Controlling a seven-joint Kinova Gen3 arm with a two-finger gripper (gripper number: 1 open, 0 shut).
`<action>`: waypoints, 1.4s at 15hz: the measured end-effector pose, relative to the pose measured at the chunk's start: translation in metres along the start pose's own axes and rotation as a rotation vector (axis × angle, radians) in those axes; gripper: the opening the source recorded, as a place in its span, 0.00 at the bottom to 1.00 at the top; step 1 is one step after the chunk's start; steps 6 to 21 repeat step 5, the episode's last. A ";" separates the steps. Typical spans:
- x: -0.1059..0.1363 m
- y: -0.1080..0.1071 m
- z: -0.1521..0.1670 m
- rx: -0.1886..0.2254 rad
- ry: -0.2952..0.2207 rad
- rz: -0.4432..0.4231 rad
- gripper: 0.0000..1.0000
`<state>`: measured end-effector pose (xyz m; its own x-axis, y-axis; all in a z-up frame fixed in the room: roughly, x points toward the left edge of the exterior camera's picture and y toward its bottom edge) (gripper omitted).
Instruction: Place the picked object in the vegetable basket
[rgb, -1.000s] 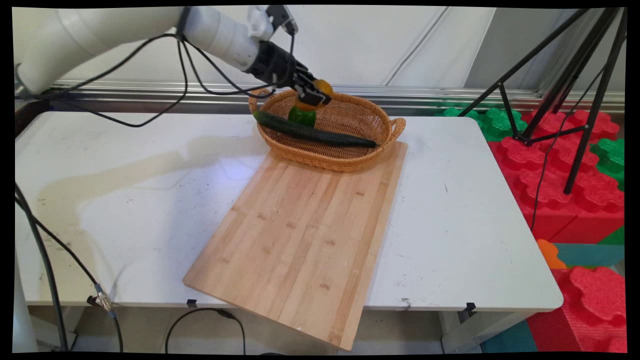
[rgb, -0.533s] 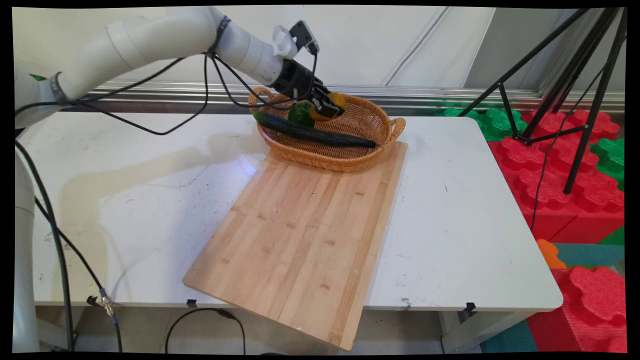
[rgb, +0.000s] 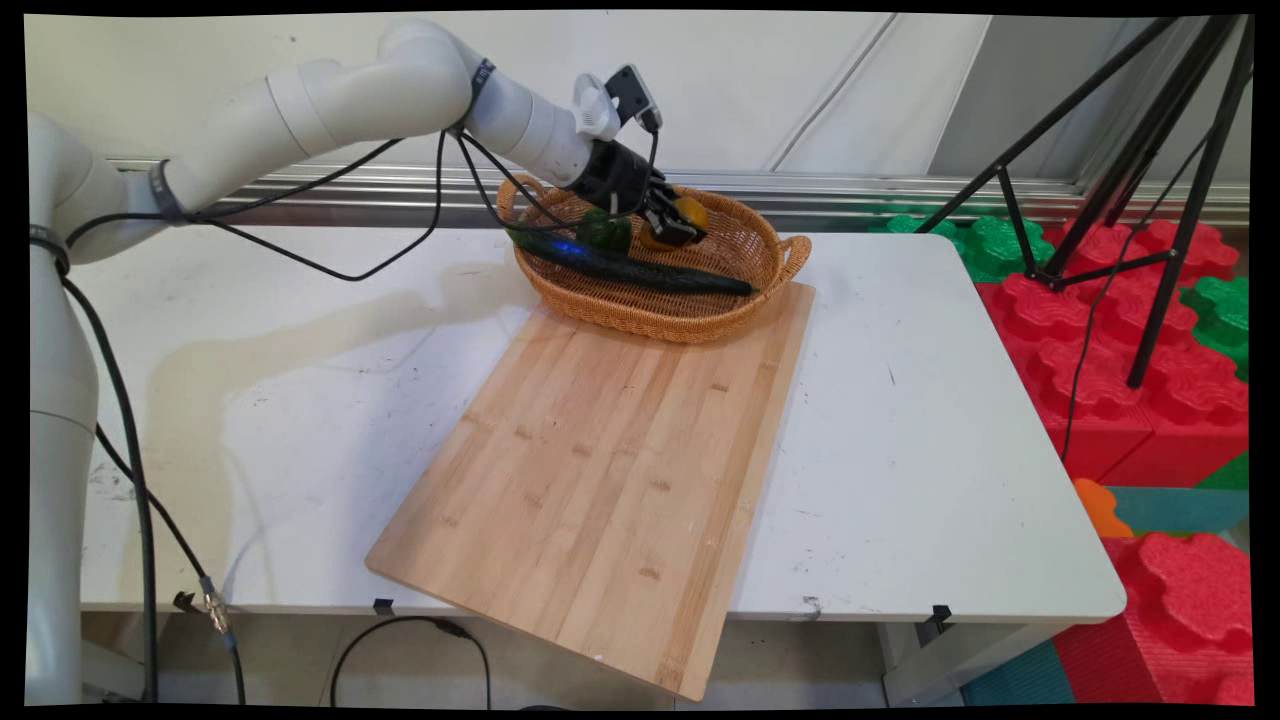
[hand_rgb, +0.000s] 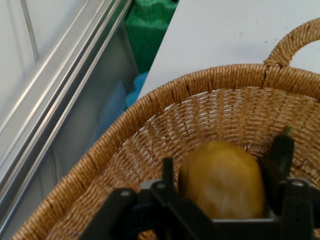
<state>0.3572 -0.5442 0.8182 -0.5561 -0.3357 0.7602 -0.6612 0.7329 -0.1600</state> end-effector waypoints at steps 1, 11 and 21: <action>0.000 0.000 0.003 -0.001 0.002 0.006 1.00; -0.001 -0.002 0.008 -0.001 0.009 0.019 1.00; -0.001 -0.002 0.008 -0.001 0.009 0.019 1.00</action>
